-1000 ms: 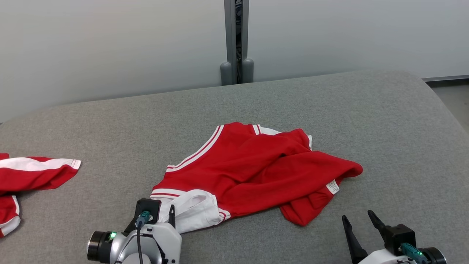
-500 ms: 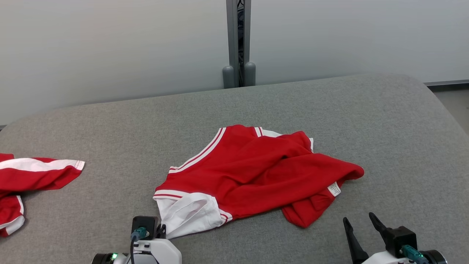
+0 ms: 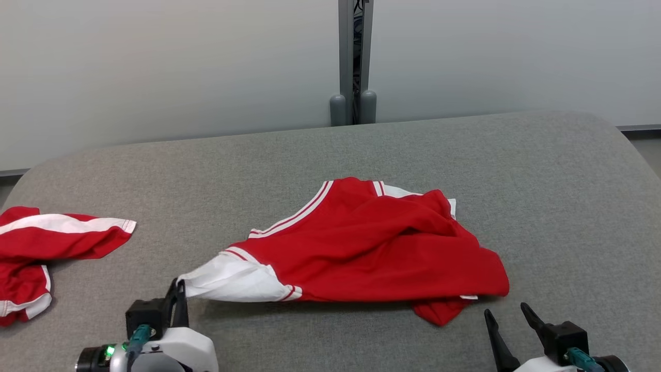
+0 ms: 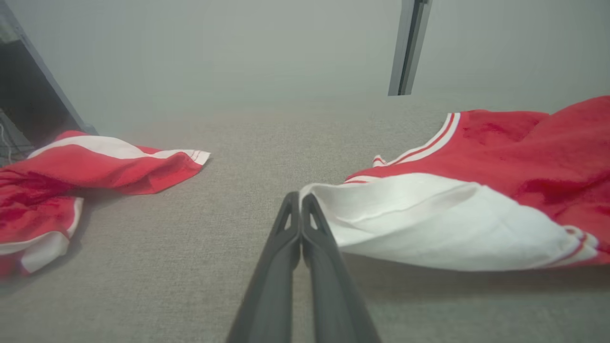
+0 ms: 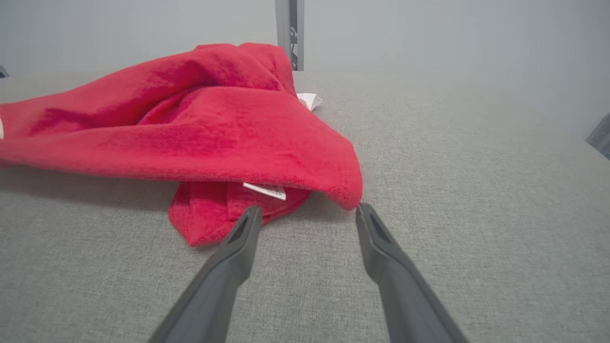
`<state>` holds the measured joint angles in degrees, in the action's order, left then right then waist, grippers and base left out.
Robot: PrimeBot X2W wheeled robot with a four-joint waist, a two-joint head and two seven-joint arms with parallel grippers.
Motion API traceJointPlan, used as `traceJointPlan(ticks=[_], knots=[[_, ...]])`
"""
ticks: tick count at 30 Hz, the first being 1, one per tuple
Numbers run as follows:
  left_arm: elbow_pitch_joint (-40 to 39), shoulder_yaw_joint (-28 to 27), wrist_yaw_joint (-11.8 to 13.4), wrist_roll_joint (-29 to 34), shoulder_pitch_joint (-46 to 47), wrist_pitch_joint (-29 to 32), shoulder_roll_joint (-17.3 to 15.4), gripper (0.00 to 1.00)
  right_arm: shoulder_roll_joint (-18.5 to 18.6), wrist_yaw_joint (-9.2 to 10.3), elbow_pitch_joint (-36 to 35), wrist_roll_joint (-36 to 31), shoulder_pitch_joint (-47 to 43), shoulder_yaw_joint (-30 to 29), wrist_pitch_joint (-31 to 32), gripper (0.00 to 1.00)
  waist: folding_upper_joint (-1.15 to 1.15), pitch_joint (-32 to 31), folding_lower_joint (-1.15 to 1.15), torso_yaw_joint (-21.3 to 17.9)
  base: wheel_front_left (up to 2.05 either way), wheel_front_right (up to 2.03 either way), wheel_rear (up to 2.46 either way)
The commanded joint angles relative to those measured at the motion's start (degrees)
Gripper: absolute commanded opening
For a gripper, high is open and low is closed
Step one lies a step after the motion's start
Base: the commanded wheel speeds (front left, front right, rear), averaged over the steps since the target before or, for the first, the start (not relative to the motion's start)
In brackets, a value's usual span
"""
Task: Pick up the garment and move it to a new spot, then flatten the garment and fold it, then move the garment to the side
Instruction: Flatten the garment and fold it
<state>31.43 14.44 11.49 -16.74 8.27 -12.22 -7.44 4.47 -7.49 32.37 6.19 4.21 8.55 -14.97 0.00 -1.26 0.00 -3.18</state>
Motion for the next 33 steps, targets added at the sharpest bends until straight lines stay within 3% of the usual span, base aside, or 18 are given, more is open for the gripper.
traceJointPlan(ticks=[1,10,22,32,33], knots=[[-1.3,-0.9,0.6,-0.4,-0.6,-0.9,-0.9,0.00,0.3,-0.02,0.1,0.2,-0.2,-0.1,-0.3,1.00,0.00,-0.1,0.00,0.2,0.00,0.00,0.00],[-6.6,-3.2,2.7,0.0,-2.1,-2.4,-2.8,0.00,0.5,-0.02,1.2,0.4,0.0,0.3,-0.3,1.00,0.00,-0.3,0.00,0.4,0.00,0.00,0.00],[-8.2,-2.5,2.5,-0.3,-2.8,-2.8,-2.4,0.00,1.5,-0.02,4.2,6.0,1.5,6.1,-0.3,1.00,0.00,0.3,0.00,0.5,0.00,0.00,0.00],[-8.7,-1.4,2.6,0.4,-0.9,-2.4,-2.9,0.00,1.9,-0.02,14.6,20.3,8.8,12.2,-0.2,0.99,0.00,0.8,0.00,2.2,0.00,0.00,0.00],[-8.8,-1.3,2.5,0.4,-0.8,-2.3,-2.9,0.00,2.0,-0.02,15.3,21.7,9.5,13.4,-0.2,0.56,0.00,0.8,0.00,2.4,0.00,0.00,0.00]])
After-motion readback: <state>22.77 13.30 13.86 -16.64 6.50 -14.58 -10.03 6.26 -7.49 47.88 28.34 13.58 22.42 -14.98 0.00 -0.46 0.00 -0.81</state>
